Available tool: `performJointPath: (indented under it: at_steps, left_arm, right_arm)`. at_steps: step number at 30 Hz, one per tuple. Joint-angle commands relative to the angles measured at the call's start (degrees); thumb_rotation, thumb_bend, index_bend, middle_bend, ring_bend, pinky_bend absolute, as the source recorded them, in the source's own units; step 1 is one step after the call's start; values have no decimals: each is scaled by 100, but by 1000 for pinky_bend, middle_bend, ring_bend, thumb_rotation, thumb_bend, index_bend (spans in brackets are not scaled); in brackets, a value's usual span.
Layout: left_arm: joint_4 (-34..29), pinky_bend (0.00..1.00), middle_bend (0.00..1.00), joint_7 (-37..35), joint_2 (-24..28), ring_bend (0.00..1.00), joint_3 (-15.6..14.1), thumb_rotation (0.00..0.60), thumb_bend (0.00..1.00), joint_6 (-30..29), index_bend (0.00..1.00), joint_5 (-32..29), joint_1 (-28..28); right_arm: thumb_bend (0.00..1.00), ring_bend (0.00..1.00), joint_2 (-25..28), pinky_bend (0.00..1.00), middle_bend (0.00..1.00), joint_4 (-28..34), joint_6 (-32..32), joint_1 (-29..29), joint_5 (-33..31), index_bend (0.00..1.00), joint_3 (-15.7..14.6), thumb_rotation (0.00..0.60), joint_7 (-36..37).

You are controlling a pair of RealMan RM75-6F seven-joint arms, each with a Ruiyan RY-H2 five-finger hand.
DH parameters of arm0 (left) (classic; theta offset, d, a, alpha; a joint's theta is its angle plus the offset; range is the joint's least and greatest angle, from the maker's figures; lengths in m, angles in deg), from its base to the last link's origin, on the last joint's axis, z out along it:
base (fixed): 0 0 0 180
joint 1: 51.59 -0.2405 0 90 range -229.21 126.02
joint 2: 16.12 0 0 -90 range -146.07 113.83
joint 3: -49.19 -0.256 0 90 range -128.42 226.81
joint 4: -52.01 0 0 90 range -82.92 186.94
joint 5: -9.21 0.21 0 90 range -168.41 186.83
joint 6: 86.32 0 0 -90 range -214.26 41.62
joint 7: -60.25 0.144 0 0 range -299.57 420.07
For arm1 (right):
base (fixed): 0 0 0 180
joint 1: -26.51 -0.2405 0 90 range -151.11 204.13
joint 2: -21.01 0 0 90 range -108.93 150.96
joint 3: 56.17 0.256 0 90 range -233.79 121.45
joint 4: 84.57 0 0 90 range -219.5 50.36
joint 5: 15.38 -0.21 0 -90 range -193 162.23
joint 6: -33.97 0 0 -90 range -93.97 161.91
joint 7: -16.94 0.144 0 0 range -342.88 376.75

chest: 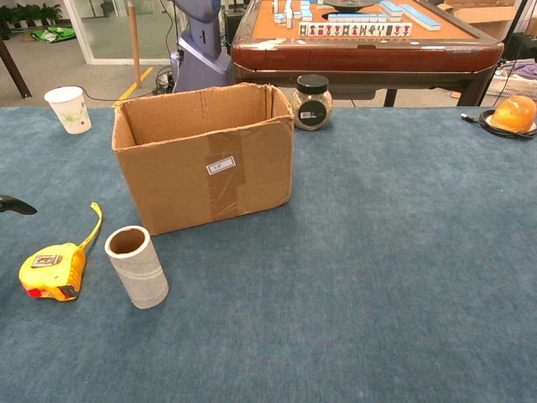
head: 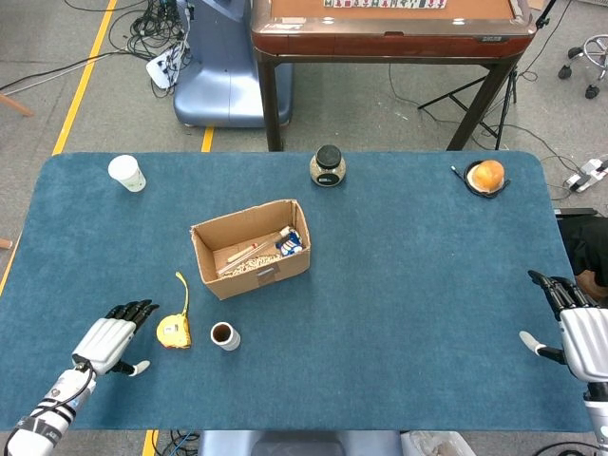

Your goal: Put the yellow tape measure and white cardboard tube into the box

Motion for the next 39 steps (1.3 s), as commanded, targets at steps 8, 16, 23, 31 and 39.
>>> performJointPath:
  at_steps: [8,16,23,31,39]
  left_arm:
    - [239,47,19,309,-486,0,15,600,193,105,68,-400,254]
    - [463,47,19,422,-814,0,18,600,193,85,98,-558,369]
    - [605,47,49,542,-1010,0,8,600,193,80,131,-755,463]
    - [725,47,57,758,-1120,0,-10,600,193,104,136,-1101,572]
    - [767,47,127,663,-1199,0,-28,600,193,105,147,-1223,612]
  right_arm:
    - [113,191,18,433,262,5,-25,22,-5,161,15,600,42]
    - [113,191,32,433,263,3,-51,40,11,164,20,600,73]
    - [113,191,48,433,268,11,-46,50,23,171,14,600,94]
    - [112,191,55,433,269,10,-38,54,22,179,15,600,112]
    - [113,191,51,433,269,5,-12,49,18,179,15,600,119]
